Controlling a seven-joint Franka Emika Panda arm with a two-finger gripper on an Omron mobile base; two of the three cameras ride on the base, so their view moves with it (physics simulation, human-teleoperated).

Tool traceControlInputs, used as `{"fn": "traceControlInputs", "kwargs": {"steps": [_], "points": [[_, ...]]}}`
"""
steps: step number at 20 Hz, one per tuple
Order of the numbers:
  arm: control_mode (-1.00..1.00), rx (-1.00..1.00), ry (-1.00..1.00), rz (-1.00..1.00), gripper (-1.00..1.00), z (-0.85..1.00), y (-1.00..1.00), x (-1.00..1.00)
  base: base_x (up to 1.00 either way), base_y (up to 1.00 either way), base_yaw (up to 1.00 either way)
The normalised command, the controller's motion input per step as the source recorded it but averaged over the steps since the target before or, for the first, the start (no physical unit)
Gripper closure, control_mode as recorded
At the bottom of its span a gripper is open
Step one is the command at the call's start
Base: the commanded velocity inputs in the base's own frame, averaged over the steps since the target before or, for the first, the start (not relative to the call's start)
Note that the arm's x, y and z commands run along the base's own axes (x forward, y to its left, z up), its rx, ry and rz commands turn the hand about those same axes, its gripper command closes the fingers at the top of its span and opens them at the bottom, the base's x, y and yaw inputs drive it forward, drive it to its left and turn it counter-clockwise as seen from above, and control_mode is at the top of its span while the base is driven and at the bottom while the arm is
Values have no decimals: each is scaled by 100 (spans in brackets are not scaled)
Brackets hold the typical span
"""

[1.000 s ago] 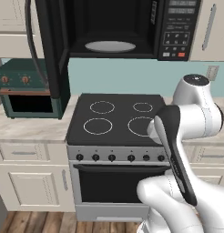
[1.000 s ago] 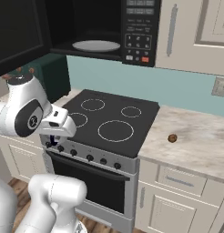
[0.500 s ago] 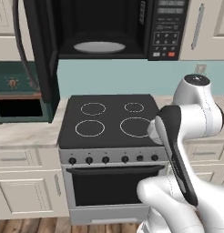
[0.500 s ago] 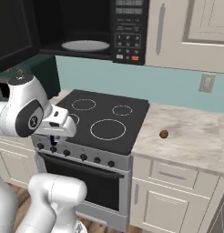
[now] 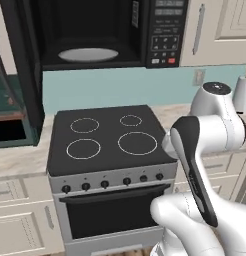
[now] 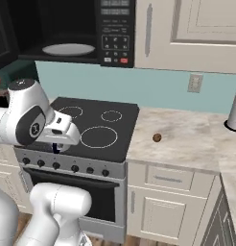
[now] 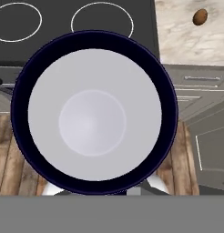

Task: Pick the mug from the counter and place it inside the microwave. Then close the microwave.

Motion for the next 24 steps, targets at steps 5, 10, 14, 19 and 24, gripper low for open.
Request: {"fn": "traceControlInputs", "kwargs": {"steps": [5, 10, 14, 19, 24], "points": [[100, 0, 0, 0, 100, 0, 0, 0, 52, 48, -12], [100, 0, 0, 0, 100, 0, 0, 0, 26, 67, 0], [100, 0, 0, 0, 100, 0, 0, 0, 9, 57, 0], [100, 0, 0, 0, 100, 0, 0, 0, 54, 12, -1], [100, 0, 0, 0, 100, 0, 0, 0, 61, -25, 6]]}}
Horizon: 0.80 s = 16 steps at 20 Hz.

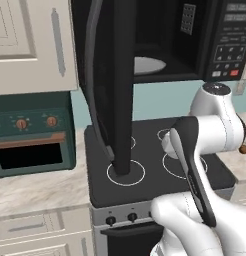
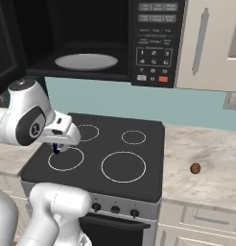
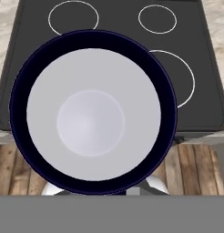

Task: Pick the mug from the counter and place it inside the microwave. Then close the microwave.

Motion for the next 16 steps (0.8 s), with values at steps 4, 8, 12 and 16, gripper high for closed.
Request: {"fn": "traceControlInputs", "kwargs": {"steps": [4, 8, 12, 16], "points": [[100, 0, 0, 0, 100, 0, 0, 0, 29, -28, 11], [100, 0, 0, 0, 100, 0, 0, 0, 4, -6, 7], [-100, 0, 0, 0, 100, 0, 0, 0, 0, 0, 0], [-100, 0, 0, 0, 100, 0, 0, 0, 0, 0, 0]]}}
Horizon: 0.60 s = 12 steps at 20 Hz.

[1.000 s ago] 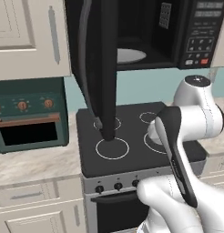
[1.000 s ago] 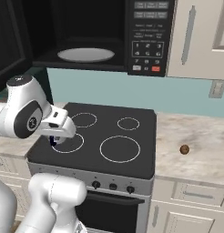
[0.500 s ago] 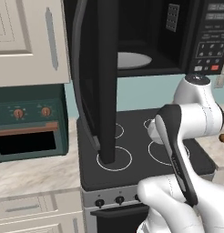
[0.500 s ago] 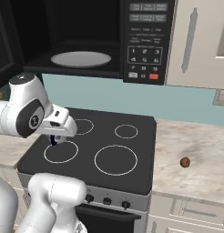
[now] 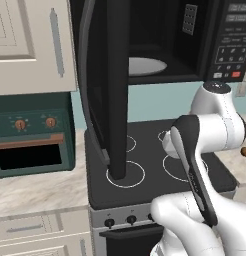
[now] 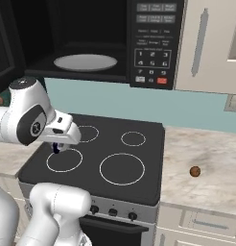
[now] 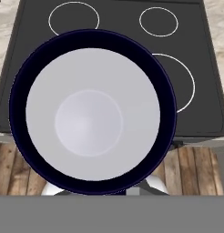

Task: Pick the mug from the counter and place it inside the microwave. Then close the microwave.

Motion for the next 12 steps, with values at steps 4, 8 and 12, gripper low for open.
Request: {"fn": "traceControlInputs", "kwargs": {"steps": [4, 8, 12], "points": [[-100, 0, -7, 0, 100, -2, 0, -7, 0, 0, 0], [-100, 0, -29, 1, 100, 2, 28, -45, 0, 0, 0], [-100, 0, -26, 0, 100, 26, 33, -22, 0, 0, 0]]}}
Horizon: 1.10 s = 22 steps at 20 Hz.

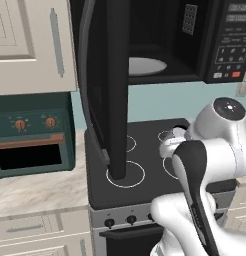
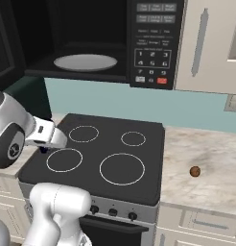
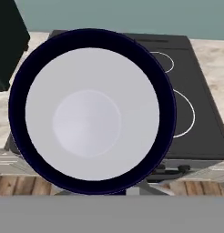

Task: Pick the mug from the counter and place it inside the microwave. Then close the microwave.

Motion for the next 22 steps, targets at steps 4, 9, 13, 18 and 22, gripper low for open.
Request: {"fn": "traceControlInputs", "kwargs": {"steps": [4, 9, 13, 18, 22], "points": [[-100, 0, -10, 0, 100, 77, 3, 1, 0, 0, 0], [-100, 0, 0, 0, 100, 72, -1, 31, 0, 0, 0], [-100, 0, 3, 0, 100, 63, -6, 24, 0, 0, 0], [-100, 0, 12, 0, 100, 40, -3, 2, 0, 0, 0], [-100, 0, 10, 0, 100, 18, -7, 0, 0, 0, 0]]}}
